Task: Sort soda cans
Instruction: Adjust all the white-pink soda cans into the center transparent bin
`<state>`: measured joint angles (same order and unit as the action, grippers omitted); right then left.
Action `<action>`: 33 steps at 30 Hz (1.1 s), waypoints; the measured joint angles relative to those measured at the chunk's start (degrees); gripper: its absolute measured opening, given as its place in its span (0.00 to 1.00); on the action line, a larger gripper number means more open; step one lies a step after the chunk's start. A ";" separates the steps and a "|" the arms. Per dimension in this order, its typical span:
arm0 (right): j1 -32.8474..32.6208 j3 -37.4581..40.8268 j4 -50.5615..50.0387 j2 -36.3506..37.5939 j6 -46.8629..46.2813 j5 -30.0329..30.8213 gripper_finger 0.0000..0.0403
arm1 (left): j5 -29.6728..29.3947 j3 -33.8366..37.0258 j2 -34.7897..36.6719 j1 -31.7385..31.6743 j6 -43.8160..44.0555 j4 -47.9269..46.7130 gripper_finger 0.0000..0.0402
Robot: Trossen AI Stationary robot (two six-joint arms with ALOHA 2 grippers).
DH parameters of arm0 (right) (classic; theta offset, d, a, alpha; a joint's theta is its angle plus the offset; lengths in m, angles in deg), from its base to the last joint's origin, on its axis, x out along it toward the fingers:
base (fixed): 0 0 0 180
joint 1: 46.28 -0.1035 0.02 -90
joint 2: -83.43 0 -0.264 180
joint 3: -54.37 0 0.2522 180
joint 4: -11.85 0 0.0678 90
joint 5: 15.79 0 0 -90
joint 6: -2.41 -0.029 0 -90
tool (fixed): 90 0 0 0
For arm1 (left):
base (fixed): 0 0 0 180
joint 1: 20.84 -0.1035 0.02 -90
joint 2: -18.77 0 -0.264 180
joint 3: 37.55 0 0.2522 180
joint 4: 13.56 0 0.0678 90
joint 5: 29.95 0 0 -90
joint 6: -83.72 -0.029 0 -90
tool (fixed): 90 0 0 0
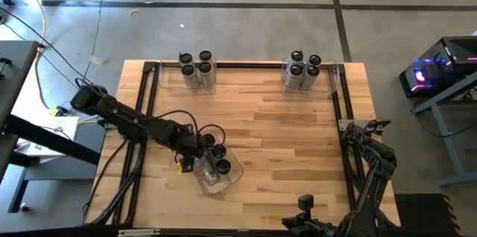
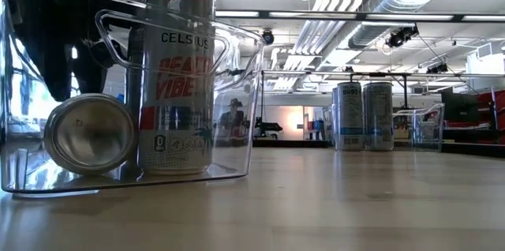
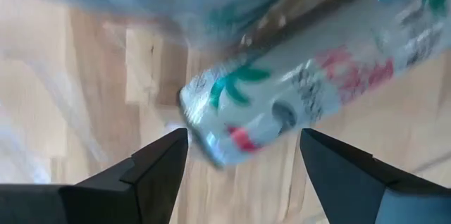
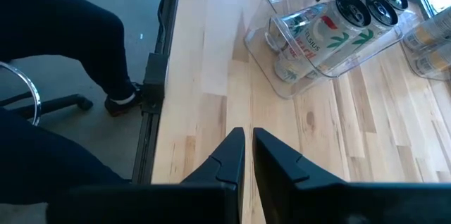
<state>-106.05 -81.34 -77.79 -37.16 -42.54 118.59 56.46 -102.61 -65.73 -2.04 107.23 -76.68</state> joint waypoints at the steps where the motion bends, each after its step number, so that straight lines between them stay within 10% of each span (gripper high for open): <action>1: 0.00 0.00 0.04 0.00 -0.01 0.00 0.06 | -0.22 0.32 -0.24 0.03 0.14 1.08 0.67; 33: -0.23 0.00 0.34 0.00 -0.02 0.02 0.06 | -2.71 -5.77 -5.47 1.82 -2.38 -6.23 0.61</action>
<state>-106.29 -81.34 -77.45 -37.16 -42.56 118.61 53.75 -108.38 -71.21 -0.21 104.85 -82.91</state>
